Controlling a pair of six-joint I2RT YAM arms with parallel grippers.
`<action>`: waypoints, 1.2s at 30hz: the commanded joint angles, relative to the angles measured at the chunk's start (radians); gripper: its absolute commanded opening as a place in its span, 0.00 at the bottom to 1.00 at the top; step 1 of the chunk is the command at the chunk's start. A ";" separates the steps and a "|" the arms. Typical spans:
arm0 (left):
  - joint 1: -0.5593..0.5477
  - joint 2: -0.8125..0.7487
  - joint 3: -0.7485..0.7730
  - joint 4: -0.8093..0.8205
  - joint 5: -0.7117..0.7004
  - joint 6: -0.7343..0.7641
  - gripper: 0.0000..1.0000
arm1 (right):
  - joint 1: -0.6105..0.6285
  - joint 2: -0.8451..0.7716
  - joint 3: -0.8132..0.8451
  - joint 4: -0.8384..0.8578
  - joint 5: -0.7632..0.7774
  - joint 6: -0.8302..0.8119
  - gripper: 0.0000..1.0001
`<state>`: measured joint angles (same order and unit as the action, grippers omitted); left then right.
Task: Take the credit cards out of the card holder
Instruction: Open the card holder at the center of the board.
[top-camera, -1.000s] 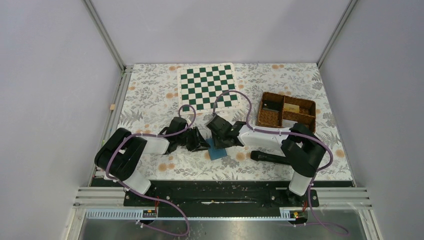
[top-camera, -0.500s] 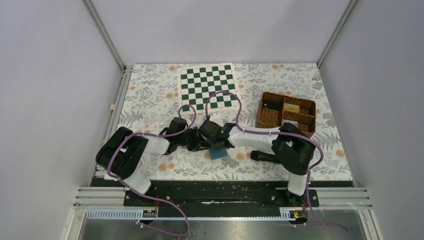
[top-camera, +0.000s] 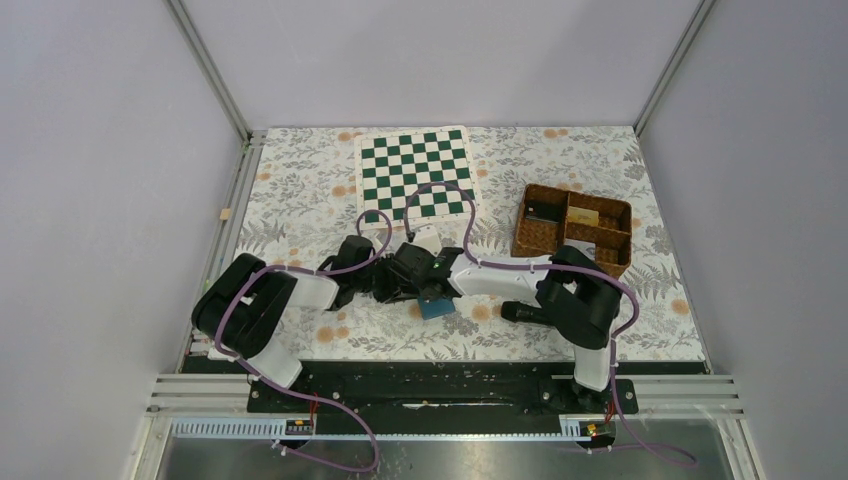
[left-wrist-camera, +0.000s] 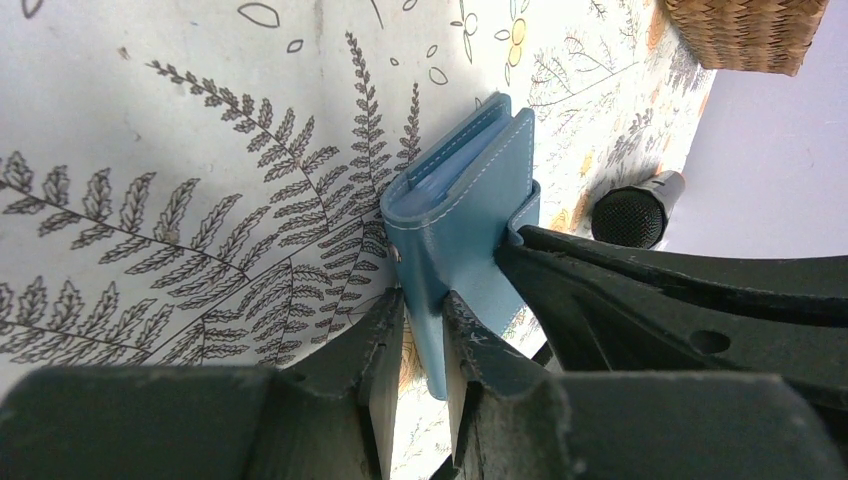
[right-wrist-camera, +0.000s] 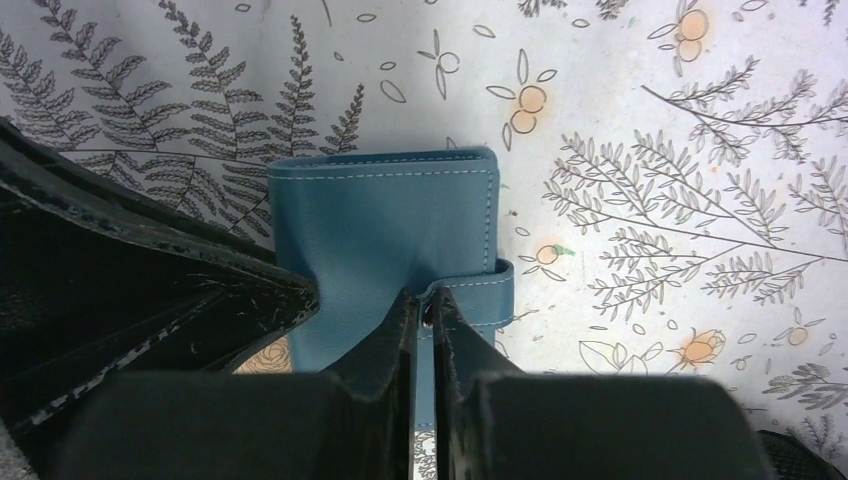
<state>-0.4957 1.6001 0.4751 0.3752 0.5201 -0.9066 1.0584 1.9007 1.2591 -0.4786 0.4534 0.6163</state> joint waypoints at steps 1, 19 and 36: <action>-0.001 0.037 -0.026 -0.032 -0.019 0.023 0.21 | 0.002 -0.002 -0.032 0.010 -0.006 0.027 0.01; -0.001 -0.027 -0.018 -0.102 -0.036 0.062 0.25 | -0.001 -0.249 -0.199 0.175 -0.106 0.037 0.00; -0.068 -0.330 0.034 -0.393 -0.151 0.186 0.75 | -0.007 -0.601 -0.468 0.381 -0.128 0.093 0.00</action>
<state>-0.5278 1.3060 0.4778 0.0292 0.4034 -0.7513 1.0546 1.3338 0.8146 -0.1734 0.3302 0.6758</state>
